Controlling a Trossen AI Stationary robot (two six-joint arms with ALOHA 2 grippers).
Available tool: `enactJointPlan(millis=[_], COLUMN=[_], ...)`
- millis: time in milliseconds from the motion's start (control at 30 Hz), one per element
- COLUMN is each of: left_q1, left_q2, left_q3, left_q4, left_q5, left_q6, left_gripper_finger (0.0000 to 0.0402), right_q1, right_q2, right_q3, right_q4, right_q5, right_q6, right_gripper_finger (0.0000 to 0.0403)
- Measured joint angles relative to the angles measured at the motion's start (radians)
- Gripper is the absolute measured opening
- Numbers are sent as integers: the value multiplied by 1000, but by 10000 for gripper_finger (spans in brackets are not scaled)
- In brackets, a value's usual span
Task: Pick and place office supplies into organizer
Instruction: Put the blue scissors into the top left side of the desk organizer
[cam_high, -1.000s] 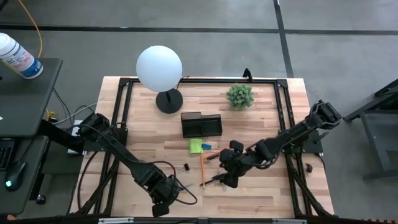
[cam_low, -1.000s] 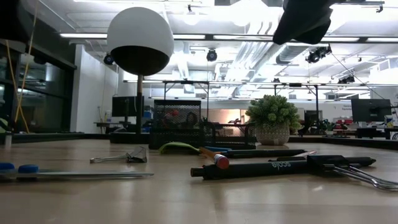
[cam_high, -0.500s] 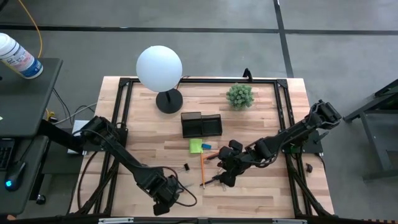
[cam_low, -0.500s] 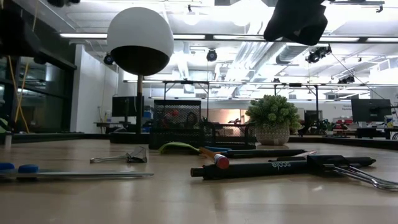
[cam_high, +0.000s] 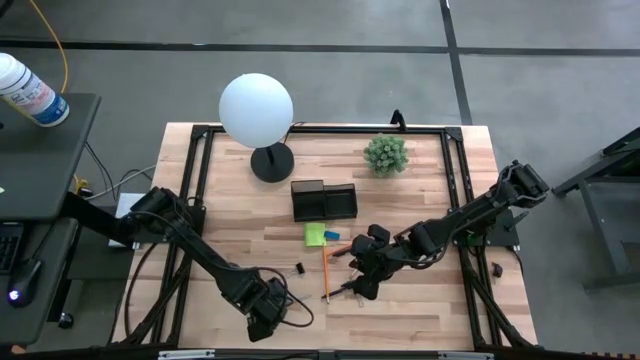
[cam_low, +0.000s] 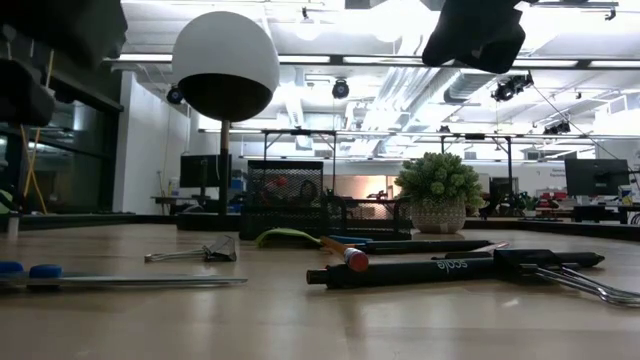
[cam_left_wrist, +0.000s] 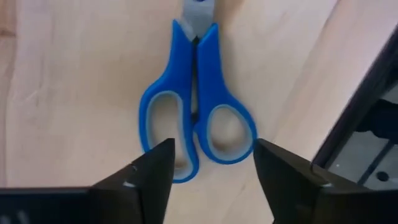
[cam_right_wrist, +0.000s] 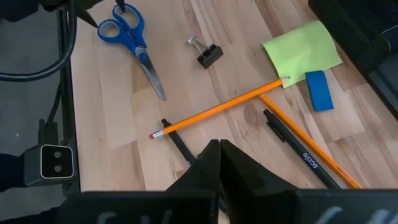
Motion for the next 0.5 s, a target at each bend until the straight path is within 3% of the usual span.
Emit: enactJointPlan(millis=[167,500], left_q1=[0,-7], left_q2=[0,0], left_q3=[-2,-7], left_q4=[-7,-28], left_q5=[-13,-70], left_q6=[0,-27], left_gripper_finger=[216,162], right_q1=[0,0], right_q2=[0,0], right_q3=[0,0], right_q4=[0,0], right_q5=[0,0], right_q6=[-1,-2], right_gripper_finger=[0,0])
